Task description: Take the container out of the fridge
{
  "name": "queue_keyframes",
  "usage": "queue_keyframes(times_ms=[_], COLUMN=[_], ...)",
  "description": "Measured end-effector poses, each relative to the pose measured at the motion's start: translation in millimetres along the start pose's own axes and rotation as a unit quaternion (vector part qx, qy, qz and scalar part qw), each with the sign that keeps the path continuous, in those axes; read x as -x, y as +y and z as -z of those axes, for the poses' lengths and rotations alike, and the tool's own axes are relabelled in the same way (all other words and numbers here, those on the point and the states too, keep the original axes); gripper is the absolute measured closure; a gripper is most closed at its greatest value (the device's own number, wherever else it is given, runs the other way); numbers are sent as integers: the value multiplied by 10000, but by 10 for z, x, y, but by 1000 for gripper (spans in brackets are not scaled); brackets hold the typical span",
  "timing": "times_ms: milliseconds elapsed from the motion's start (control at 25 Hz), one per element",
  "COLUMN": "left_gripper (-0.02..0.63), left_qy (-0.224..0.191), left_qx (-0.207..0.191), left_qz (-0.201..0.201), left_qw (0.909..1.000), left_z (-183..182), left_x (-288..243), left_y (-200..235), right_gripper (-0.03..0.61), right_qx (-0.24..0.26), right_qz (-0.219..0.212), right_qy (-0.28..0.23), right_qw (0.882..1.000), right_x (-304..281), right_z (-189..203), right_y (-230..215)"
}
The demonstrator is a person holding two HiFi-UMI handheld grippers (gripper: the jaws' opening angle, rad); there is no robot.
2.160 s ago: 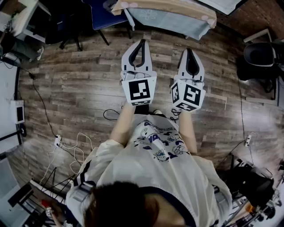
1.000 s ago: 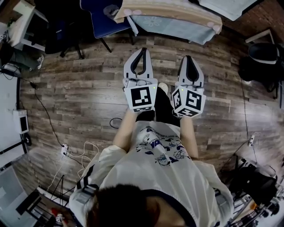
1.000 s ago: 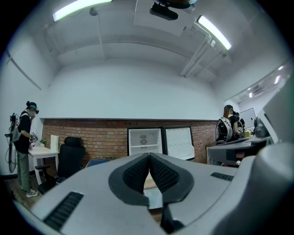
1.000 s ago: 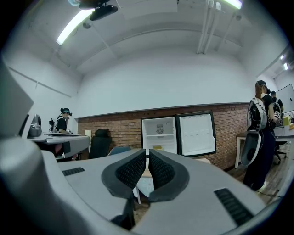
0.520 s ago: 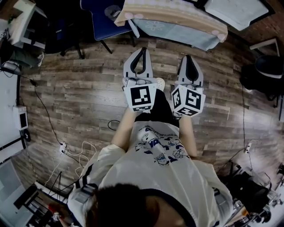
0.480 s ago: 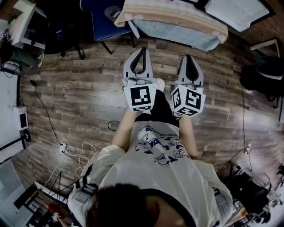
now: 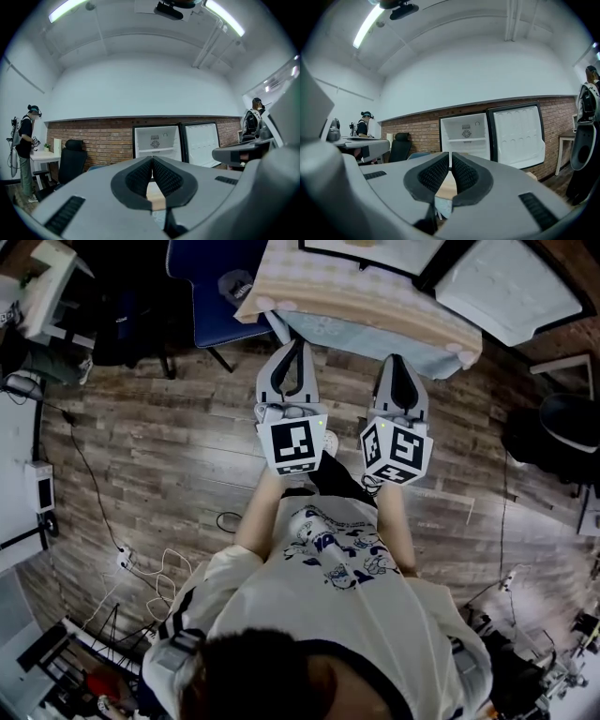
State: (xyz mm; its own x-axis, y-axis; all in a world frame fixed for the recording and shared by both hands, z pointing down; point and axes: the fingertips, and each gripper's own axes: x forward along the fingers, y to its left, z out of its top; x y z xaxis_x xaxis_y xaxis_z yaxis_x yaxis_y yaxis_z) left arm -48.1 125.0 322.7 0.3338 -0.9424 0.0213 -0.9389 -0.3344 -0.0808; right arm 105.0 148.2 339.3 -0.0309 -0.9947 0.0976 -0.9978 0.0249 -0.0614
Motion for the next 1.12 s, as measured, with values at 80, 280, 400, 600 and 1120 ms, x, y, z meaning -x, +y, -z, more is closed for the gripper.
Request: queue_keyframes(times_ms=[80,280,400,600,1120], left_gripper=[597,595,595,595,595], left_qy=[-27,-87,-71,-19,120], left_qx=[-15,-44,-50,-37,2], left_qz=[-67,-220,-315,-389,-393], left_qw=[10000,9997,9995,9992,9992], left_z=[-46,-125,-132,-118,-9], left_x=[-211,-641,-843,-1065,-1640], left_y=[-11,-47,-34,-66,27], right_gripper=[537,537,537,537,537], right_qx=[5,-5,-5,-49,-89], right_qz=[-81,-247,-340,-407,-327], right_qy=[-37,-74,-94,-83,145], right_qw=[10000,9997,9994,9991,9993], right_x=[-217,-690,-903,-1116,-1698], right_z=[-68,-168,-216,-235,-105], right_y=[-78,-269,-332,-451,-594])
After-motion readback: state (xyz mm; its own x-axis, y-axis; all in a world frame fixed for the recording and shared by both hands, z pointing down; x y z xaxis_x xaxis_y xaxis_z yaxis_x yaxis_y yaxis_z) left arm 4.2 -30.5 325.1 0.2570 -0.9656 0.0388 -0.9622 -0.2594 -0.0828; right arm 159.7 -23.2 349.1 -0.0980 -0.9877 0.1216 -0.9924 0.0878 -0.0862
